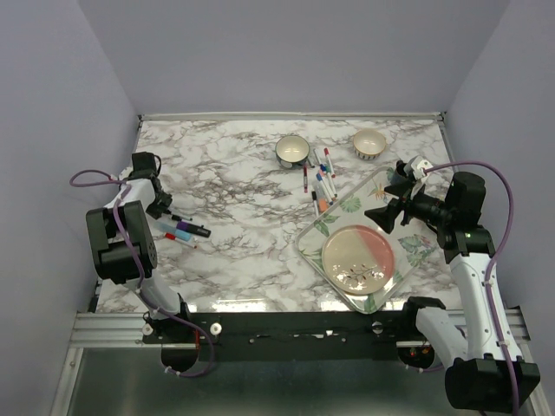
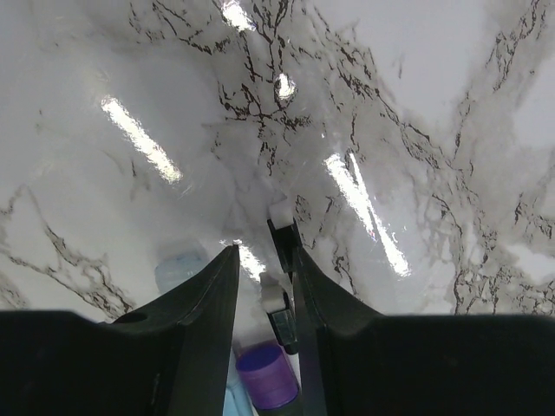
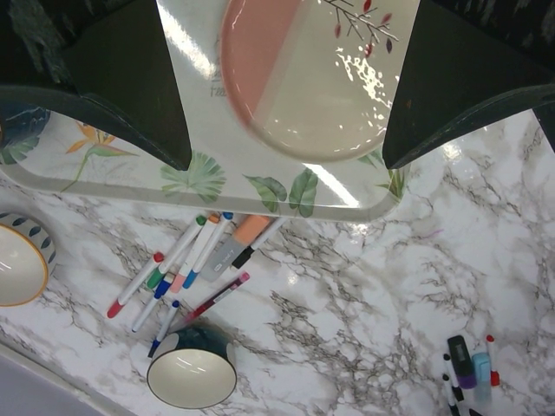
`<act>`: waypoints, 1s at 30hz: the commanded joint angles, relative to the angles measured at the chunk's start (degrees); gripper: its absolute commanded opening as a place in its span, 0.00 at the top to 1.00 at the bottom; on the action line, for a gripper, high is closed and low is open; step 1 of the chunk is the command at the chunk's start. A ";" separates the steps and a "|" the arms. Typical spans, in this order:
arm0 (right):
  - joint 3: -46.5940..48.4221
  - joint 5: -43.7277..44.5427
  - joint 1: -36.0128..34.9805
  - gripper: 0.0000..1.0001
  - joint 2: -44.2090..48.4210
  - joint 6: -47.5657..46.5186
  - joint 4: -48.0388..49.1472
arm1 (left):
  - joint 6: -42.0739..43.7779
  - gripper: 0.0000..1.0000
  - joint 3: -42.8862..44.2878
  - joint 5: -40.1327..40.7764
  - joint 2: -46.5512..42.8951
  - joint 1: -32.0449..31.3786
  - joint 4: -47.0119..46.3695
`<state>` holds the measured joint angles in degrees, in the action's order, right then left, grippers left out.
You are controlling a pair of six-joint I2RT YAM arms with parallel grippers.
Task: Open the pen caps
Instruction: Grab a pen on the table with the left arm
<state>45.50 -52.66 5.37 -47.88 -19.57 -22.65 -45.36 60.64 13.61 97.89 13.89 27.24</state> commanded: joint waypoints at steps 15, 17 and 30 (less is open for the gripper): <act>1.09 -2.88 0.43 0.00 -0.46 0.06 -1.08 | 0.72 0.56 2.20 -6.05 2.22 1.31 -1.32; 1.09 -2.88 0.35 0.00 -0.46 -0.11 -1.08 | 0.72 0.55 2.55 -6.05 2.66 1.31 -0.88; 1.09 -2.53 0.43 0.00 -0.46 -0.29 -1.25 | 1.07 0.64 2.99 -5.61 4.33 1.58 -0.35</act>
<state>45.50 -53.87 5.37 -48.27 -19.57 -22.90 -45.15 62.26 8.69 100.88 14.79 26.24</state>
